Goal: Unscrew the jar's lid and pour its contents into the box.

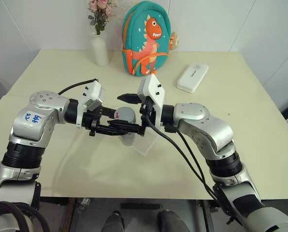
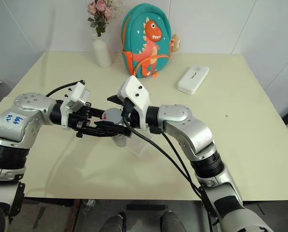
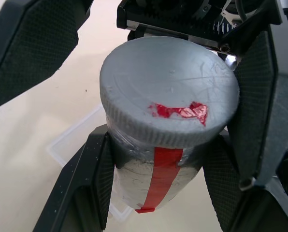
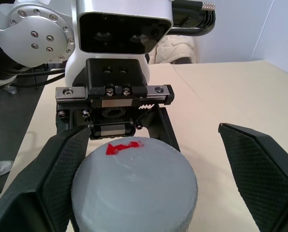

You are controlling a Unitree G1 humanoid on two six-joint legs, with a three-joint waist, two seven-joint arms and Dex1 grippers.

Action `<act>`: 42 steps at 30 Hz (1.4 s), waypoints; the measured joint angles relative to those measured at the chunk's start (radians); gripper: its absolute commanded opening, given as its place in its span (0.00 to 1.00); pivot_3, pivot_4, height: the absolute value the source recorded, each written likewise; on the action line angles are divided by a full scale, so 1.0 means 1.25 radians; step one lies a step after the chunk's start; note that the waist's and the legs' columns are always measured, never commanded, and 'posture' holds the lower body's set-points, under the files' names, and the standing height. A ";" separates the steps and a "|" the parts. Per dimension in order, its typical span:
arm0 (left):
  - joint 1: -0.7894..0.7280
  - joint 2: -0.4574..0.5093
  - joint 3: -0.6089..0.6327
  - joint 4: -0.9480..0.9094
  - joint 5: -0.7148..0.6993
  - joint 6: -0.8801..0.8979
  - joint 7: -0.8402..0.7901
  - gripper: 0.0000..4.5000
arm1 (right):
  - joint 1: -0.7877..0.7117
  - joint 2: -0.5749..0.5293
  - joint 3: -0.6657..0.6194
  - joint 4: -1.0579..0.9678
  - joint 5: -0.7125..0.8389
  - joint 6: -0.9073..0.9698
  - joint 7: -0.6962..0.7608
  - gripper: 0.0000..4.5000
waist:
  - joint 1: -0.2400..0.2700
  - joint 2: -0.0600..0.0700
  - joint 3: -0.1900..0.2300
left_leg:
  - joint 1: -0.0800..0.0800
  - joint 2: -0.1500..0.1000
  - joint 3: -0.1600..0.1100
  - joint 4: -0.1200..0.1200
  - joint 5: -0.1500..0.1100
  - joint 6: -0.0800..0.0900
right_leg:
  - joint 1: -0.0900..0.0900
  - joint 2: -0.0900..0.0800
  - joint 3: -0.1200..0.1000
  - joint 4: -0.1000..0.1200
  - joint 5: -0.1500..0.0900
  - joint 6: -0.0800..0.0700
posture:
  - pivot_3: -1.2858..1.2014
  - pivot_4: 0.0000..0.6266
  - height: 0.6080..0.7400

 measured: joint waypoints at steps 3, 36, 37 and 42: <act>0.000 0.000 0.000 0.000 0.000 0.000 0.002 0.53 | 0.003 -0.011 -0.002 -0.009 0.001 0.001 0.002 0.99 | 0.000 0.000 0.000 | 0.000 0.000 0.000 0.000 0.000 0.000 | 0.000 0.000 0.000 0.000 0.000 0.000 | 0.52 0.24 1.00; 0.000 -0.001 0.000 0.010 0.000 -0.008 0.009 0.53 | 0.027 -0.038 -0.020 -0.044 0.056 0.015 0.023 0.99 | 0.000 0.000 0.000 | 0.000 0.000 0.000 0.000 0.000 0.000 | 0.000 0.000 0.000 0.000 0.000 0.000 | 0.52 0.24 1.00; 0.000 -0.001 0.000 0.010 0.000 -0.008 0.009 0.53 | 0.027 -0.038 -0.020 -0.044 0.056 0.015 0.024 0.99 | 0.000 0.000 0.000 | 0.000 0.000 0.000 0.000 0.000 0.000 | 0.000 0.000 0.000 0.000 0.000 0.000 | 0.52 0.24 1.00; 0.000 -0.001 0.000 0.010 0.000 -0.008 0.010 0.53 | 0.026 -0.036 -0.019 -0.044 0.056 0.014 0.029 0.99 | 0.000 0.000 0.000 | 0.000 0.000 0.000 0.000 0.000 0.000 | 0.000 0.000 0.000 0.000 0.000 0.000 | 0.52 0.24 1.00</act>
